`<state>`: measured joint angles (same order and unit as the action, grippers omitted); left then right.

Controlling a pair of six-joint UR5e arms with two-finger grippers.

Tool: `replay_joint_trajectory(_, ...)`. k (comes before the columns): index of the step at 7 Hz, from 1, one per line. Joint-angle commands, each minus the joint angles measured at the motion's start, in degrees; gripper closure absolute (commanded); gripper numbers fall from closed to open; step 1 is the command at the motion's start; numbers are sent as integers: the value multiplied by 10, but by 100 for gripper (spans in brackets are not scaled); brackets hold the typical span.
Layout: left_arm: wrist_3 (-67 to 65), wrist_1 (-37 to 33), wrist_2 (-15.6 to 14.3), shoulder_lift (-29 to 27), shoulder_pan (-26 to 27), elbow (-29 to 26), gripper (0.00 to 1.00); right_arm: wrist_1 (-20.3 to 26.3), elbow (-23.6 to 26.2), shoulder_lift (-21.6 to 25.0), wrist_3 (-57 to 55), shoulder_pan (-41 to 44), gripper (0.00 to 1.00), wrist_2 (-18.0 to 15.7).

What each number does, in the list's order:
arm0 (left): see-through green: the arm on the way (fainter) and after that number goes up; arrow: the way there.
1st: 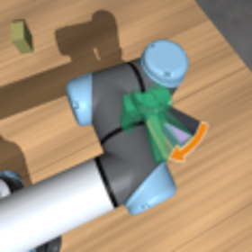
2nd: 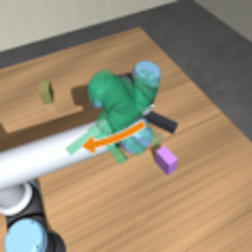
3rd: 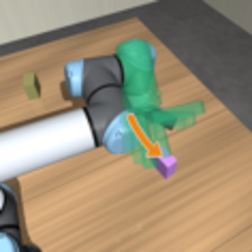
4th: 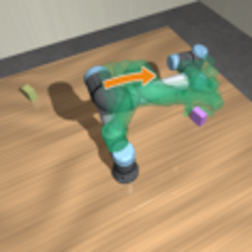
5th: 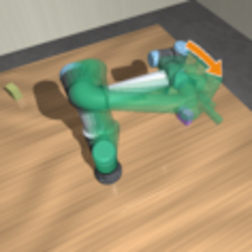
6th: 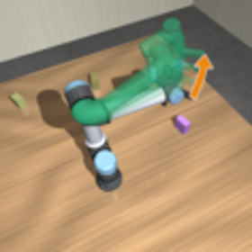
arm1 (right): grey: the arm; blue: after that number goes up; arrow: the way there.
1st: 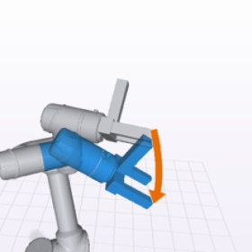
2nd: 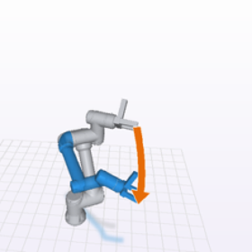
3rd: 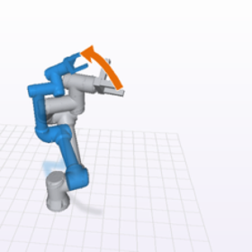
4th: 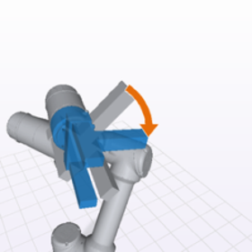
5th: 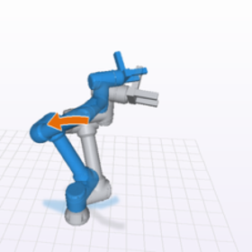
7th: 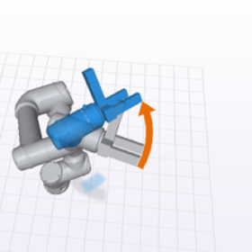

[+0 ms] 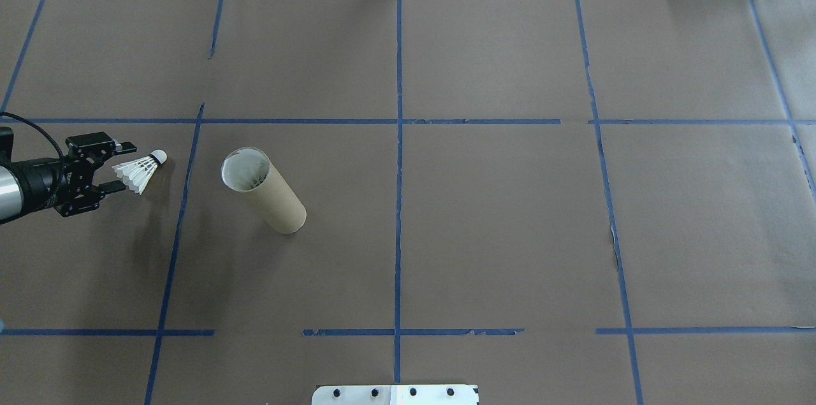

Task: Collect badminton balls into bucket

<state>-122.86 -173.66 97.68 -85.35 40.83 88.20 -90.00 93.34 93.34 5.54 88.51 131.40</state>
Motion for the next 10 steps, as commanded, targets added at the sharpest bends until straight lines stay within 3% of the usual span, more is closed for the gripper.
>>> replay_joint_trajectory(1, -2, 0, 1, -2, 0, -9, 47, 0, 0, 0, 0, 0, 0, 0)
replay_joint_trajectory(3, 2, 1, 1, -1, 0, -12, 51, 0, 0, 0, 0, 0, 0, 0)
replay_joint_trajectory(5, 3, 1, 2, -1, 0, -15, 63, 0, 0, 0, 1, 0, 0, 0)
replay_joint_trajectory(6, 3, 1, 5, -1, 0, -12, 72, 0, 0, 0, 0, 0, 0, 0)
replay_joint_trajectory(7, 6, 1, 9, 0, 0, -7, 89, 0, 0, 0, 0, 0, 0, 0)
replay_joint_trajectory(8, 7, 3, 40, -2, 0, -7, 100, 0, 0, 0, 0, 0, 0, 0)
replay_joint_trajectory(10, 112, 3, 120, 0, 48, 4, 100, 0, 0, 0, 0, 0, 0, 0)
